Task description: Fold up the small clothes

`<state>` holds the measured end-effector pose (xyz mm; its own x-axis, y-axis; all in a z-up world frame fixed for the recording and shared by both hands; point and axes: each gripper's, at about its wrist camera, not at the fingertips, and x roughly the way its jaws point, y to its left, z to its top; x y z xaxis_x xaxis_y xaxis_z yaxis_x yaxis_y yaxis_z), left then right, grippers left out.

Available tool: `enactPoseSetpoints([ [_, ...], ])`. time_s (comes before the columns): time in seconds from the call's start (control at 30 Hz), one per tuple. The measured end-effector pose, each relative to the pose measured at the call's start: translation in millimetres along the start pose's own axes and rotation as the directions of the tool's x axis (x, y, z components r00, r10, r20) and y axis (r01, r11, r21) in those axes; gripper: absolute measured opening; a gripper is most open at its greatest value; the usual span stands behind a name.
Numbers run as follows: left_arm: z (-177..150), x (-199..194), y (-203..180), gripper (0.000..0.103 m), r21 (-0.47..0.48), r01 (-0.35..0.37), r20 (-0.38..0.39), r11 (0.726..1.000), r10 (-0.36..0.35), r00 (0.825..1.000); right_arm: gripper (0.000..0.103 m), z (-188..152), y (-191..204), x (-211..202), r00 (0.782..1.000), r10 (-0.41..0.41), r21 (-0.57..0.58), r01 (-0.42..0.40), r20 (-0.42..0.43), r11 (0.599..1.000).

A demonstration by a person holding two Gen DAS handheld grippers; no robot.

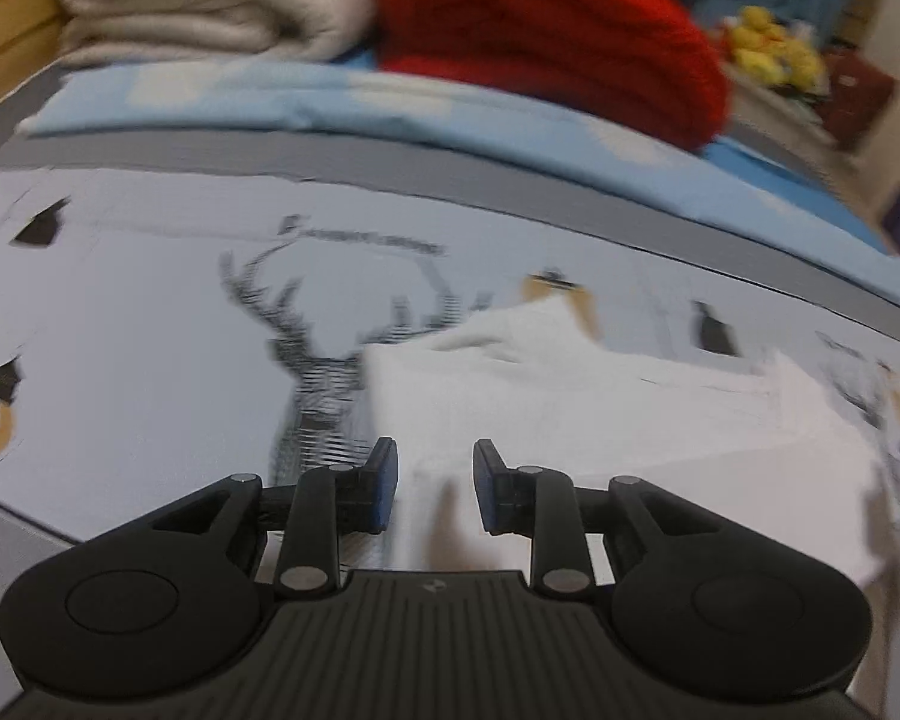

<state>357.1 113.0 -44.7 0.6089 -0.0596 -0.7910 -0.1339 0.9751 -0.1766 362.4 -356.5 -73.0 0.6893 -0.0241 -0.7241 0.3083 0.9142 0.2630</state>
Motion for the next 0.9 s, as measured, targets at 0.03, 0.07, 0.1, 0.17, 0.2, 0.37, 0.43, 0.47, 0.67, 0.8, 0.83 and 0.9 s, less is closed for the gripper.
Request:
enactPoseSetpoints([
  [0.03,-3.4,-0.4,-1.7,0.030,0.015,0.034,-0.010,0.999,-0.034,0.999,0.022,-1.6,1.9,-3.6,1.000,0.010,-0.008,-0.010,-0.001,1.000],
  [0.07,-7.8,2.5,-1.8,0.030,0.024,0.064,-0.038,0.998,-0.063,0.997,0.022,-4.9,3.8,-7.1,1.000,0.021,-0.017,-0.021,-0.008,1.000],
  [0.1,-12.3,7.2,-2.3,0.031,0.027,0.079,-0.069,0.997,-0.077,0.995,0.022,-8.6,4.5,-7.7,0.999,0.030,-0.026,-0.031,-0.028,0.999],
  [0.17,-28.1,21.6,3.2,0.031,0.028,0.067,-0.155,0.997,-0.062,0.986,0.024,-17.2,2.7,3.0,0.990,0.030,-0.059,-0.038,-0.140,0.998],
  [0.2,-38.2,27.8,6.5,0.029,0.033,0.034,-0.189,0.999,-0.027,0.982,0.023,-22.8,0.2,10.3,0.978,0.002,-0.080,-0.019,-0.209,0.997],
  [0.37,-49.0,-15.9,-6.8,0.030,0.097,-0.001,-0.078,0.995,0.009,0.997,0.024,-31.3,2.0,-42.4,0.991,-0.074,-0.179,0.054,-0.109,0.982],
  [0.43,-49.7,-52.8,-15.3,0.033,0.116,0.003,0.021,0.993,-0.005,1.000,0.024,-27.9,10.9,-86.4,1.000,-0.001,-0.211,-0.003,-0.015,0.977],
  [0.47,-51.5,-71.3,-18.1,0.034,0.117,0.002,0.063,0.993,-0.010,0.998,0.024,-26.8,15.1,-108.9,0.999,0.023,-0.233,-0.017,0.023,0.972],
  [0.67,-86.2,-165.0,-29.2,0.035,0.165,0.016,0.174,0.986,-0.045,0.984,0.037,-33.5,-2.2,-239.4,0.960,0.187,-0.274,-0.127,0.206,0.953],
  [0.8,-134.4,-209.6,-18.1,0.041,0.155,0.051,0.157,0.987,-0.076,0.985,0.040,-64.0,-46.1,-286.4,0.948,0.225,-0.256,-0.166,0.225,0.952],
  [0.83,-149.2,-216.1,-13.6,0.040,0.140,0.058,0.144,0.988,-0.078,0.986,0.040,-74.1,-59.0,-289.5,0.952,0.222,-0.251,-0.166,0.211,0.954],
  [0.9,-179.2,-224.3,-4.2,0.040,0.111,0.060,0.114,0.992,-0.073,0.991,0.040,-93.6,-82.0,-290.7,0.966,0.182,-0.210,-0.142,0.184,0.967],
])
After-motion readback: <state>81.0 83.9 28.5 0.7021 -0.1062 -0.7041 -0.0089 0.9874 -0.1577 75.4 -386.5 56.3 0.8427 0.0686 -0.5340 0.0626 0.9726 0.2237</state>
